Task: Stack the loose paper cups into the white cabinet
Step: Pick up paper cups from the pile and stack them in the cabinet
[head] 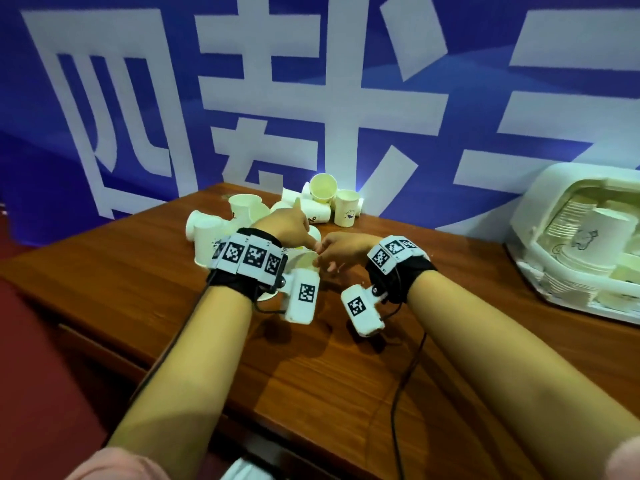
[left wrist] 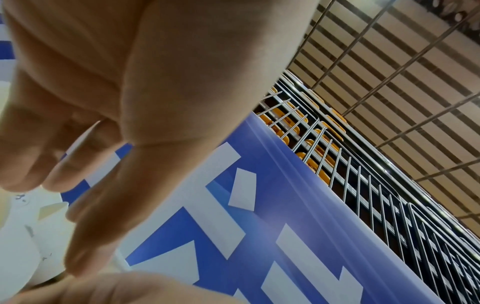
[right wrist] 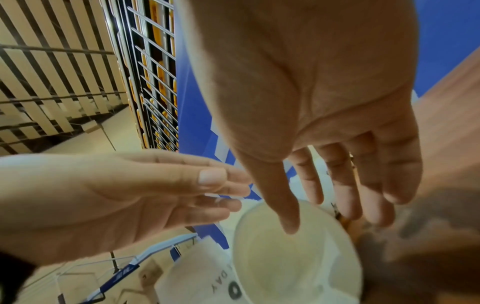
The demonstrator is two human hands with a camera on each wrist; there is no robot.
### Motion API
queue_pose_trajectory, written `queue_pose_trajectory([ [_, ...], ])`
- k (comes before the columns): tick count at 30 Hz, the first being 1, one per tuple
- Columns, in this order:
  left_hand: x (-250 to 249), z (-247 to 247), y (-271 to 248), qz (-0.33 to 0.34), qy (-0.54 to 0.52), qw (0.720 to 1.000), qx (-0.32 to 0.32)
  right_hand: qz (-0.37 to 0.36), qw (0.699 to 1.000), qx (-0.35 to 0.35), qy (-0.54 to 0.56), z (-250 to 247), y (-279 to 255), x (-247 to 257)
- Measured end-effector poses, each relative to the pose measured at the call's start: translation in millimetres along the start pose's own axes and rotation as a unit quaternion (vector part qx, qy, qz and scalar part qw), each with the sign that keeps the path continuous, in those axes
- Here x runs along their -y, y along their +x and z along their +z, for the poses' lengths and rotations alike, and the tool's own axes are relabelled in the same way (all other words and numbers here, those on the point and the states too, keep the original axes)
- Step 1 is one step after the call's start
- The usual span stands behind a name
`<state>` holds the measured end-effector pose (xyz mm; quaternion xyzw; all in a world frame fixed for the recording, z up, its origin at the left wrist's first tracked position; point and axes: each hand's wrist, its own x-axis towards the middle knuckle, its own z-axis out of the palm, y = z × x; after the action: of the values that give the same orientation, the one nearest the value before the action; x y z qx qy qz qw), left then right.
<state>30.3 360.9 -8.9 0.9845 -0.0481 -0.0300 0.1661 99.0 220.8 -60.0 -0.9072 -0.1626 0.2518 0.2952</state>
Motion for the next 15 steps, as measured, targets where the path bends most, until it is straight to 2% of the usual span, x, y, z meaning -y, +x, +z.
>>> queue_pose_trajectory([
  [7,4,13,9,0.009,0.004,1.0,0.024,0.001,0.994,-0.107,-0.002,13,1,-2],
  [15,-29,31,18,0.055,-0.055,0.997,0.01,-0.017,0.965,-0.259,-0.038,-14,-50,-27],
])
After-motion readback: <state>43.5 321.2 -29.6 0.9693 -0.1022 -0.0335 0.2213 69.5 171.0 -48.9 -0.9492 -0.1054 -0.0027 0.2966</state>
